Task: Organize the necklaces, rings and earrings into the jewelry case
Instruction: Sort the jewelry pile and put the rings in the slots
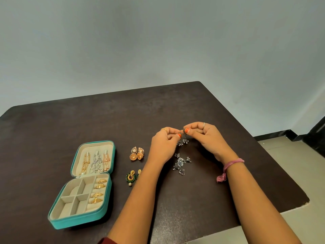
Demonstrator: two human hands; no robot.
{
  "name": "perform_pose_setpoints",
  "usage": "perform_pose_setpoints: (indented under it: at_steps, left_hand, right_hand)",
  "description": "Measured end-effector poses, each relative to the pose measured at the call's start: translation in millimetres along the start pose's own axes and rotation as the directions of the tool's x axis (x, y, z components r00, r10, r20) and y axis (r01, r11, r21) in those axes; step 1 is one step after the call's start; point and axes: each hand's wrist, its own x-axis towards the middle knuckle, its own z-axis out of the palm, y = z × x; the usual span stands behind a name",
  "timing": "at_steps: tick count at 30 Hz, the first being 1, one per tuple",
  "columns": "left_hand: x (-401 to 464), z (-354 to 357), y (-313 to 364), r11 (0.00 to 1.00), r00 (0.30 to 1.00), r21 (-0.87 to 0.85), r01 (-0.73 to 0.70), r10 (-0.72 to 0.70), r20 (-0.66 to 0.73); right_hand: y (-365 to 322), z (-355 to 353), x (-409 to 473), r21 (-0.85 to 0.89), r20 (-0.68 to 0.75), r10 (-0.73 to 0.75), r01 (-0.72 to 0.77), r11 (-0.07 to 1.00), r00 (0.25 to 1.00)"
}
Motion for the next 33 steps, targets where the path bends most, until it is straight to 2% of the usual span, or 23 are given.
perform_pose_setpoints:
  at_steps: [5,11,16,26,33]
  left_hand:
    - [2.8,1.2,1.7,0.986,0.999,0.170,-0.006,0.013,-0.040]
    - [8.6,5.9,5.6,0.958,0.996,0.278,0.074,-0.057,-0.071]
    - [10.7,9.5,5.8,0.920,0.997,0.389,0.057,-0.029,-0.077]
    - [5.6,7.8,10.3,0.903,0.999,0.430,0.027,-0.006,-0.051]
    - [-15.0,-9.0,9.7,0.944,0.993,0.330,-0.024,0.062,-0.103]
  right_hand:
    - [2.2,0.1,1.3,-0.112,0.017,-0.019,0.020,0.993,1.000]
    - [8.6,3.0,4.2,-0.277,-0.097,-0.024,-0.004,0.961,0.995]
    - [10.3,4.9,6.7,-0.429,-0.069,-0.039,0.005,0.903,0.997]
    - [9.2,0.8,3.2,-0.431,-0.068,-0.034,0.001,0.902,0.997]
    - [8.1,-1.1,-7.2,-0.320,-0.151,0.001,-0.050,0.946,0.989]
